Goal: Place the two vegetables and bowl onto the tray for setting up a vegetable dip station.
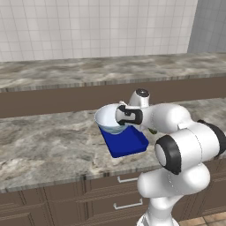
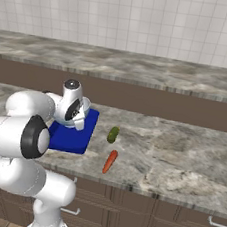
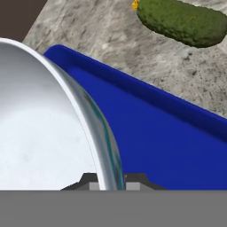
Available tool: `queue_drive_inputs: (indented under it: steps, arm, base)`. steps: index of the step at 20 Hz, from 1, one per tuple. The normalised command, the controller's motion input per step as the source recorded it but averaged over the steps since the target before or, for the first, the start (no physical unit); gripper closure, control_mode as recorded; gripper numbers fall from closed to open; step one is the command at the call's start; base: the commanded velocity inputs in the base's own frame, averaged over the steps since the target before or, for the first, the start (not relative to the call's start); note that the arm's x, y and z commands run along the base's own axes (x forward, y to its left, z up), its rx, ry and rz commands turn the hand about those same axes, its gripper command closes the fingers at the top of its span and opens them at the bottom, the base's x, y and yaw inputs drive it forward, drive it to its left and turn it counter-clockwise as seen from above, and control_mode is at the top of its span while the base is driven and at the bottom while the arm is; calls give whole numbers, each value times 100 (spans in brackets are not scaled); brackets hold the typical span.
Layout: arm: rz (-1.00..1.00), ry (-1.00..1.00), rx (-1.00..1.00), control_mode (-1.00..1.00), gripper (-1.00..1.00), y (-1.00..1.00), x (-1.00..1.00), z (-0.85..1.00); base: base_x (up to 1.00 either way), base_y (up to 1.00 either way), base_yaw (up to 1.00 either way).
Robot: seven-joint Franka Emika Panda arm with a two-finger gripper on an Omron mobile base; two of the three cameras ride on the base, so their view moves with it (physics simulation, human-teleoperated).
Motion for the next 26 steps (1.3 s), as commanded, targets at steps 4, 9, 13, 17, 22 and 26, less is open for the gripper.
queue_drive_inputs:
  steps: [4, 9, 13, 17, 22, 26]
  arm:
    - [0, 0, 2, -100, 100, -1, 7, -3]
    - [0, 0, 4, -100, 100, -3, 5, -5]
    - [0, 0, 2, -100, 100, -2, 6, -8]
    - [0, 0, 1, -100, 100, -3, 7, -10]
    - [0, 0, 0, -100, 100, -5, 9, -9]
    - [0, 0, 0, -100, 100, -4, 9, -10]
  base:
    - [0, 0, 0]
    - [0, 0, 0]
    - [0, 0, 0]
    - [0, 0, 0]
    - [0, 0, 0]
    - [0, 0, 0]
